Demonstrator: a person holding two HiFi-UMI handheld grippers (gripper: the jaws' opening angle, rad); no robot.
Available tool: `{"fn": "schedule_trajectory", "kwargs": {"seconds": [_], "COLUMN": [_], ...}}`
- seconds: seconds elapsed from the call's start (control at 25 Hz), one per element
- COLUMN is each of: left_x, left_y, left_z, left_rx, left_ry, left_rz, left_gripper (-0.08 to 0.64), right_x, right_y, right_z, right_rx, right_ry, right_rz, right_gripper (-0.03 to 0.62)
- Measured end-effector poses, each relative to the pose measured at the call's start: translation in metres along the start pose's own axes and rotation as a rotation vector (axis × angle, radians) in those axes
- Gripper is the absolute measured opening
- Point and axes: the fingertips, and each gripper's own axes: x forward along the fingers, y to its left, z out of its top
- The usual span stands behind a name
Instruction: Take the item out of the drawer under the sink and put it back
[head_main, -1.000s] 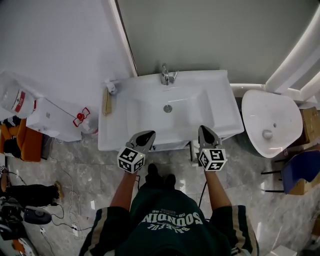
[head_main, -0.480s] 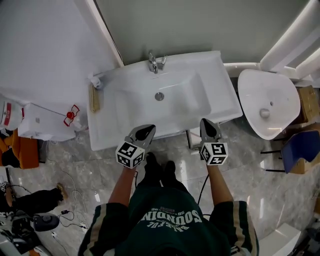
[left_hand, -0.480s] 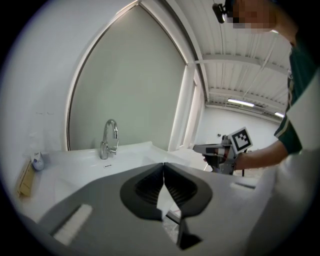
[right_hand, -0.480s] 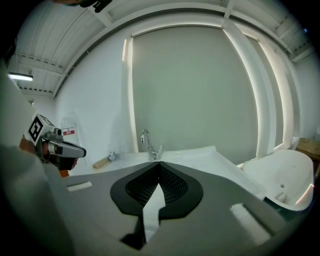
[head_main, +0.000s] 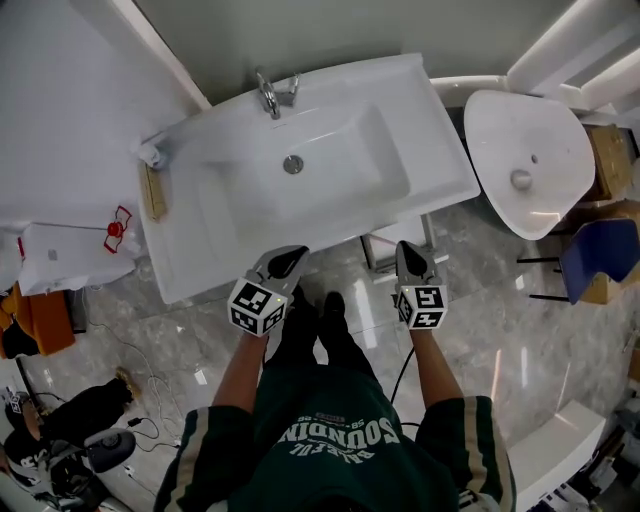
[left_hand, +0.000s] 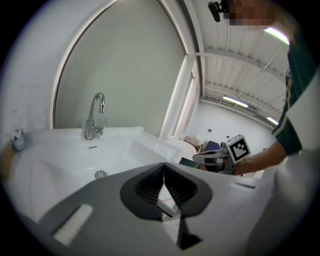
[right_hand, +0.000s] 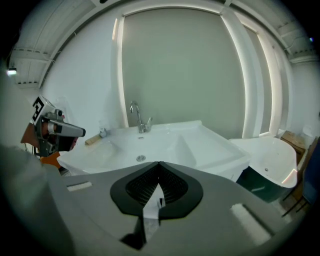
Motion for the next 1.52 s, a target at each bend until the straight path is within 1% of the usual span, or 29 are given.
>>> {"fn": "schedule_trajectory", "kwargs": {"seconds": [0.16, 0.24, 0.32, 0.44, 0.56, 0.68, 0.84, 0.96, 1.12, 1.24, 1.32, 1.44, 1.52], "left_x": [0.012, 0.016, 0.020, 0.025, 0.031, 0.035, 0.036, 0.036, 0.034, 0.033, 0.029, 0.024, 0.021], "left_y": [-0.010, -0.013, -0.013, -0.012, -0.017, -0.021, -0.019, -0.020, -0.019, -0.016, -0.016, -0.009, -0.006], "left_z": [-0.021, -0.029, -0.036, -0.046, -0.058, -0.069, -0.083, -0.093, -0.108, -0.125, -0.138, -0.150, -0.157], "left_rx": [-0.016, -0.013, -0.020, -0.025, -0.025, -0.025, -0.057, -0.072, -0.065, -0.059, -0.060, -0.079, -0.089], "left_ry": [0.037, 0.054, 0.061, 0.067, 0.081, 0.096, 0.094, 0.094, 0.110, 0.143, 0.168, 0.178, 0.188], "left_rz": [-0.027, -0.034, -0.032, -0.030, -0.048, -0.056, -0.041, -0.048, -0.038, -0.032, -0.029, -0.012, 0.000], "left_gripper": [0.051, 0.051, 0.051, 0.051, 0.051, 0.051, 0.051, 0.051, 0.051, 0.051, 0.051, 0.051, 0.052], "right_x": [0.008, 0.017, 0.028, 0.046, 0.064, 0.080, 0.108, 0.128, 0.149, 0.163, 0.171, 0.182, 0.190], "right_y": [-0.013, -0.017, -0.020, -0.027, -0.036, -0.045, -0.051, -0.057, -0.066, -0.065, -0.063, -0.067, -0.067], "right_z": [-0.052, -0.073, -0.091, -0.123, -0.162, -0.200, -0.234, -0.259, -0.290, -0.308, -0.320, -0.338, -0.344], "right_rx": [-0.023, -0.040, -0.069, -0.140, -0.204, -0.266, -0.408, -0.484, -0.544, -0.598, -0.618, -0.651, -0.672], "right_ry": [0.132, 0.178, 0.225, 0.315, 0.415, 0.497, 0.598, 0.659, 0.729, 0.769, 0.790, 0.844, 0.865], "right_rz": [-0.018, -0.001, 0.022, 0.057, 0.079, 0.112, 0.189, 0.228, 0.248, 0.278, 0.290, 0.279, 0.264], "right_gripper": [0.003, 0.003, 0.029, 0.069, 0.095, 0.101, 0.101, 0.101, 0.100, 0.100, 0.100, 0.100, 0.098]}}
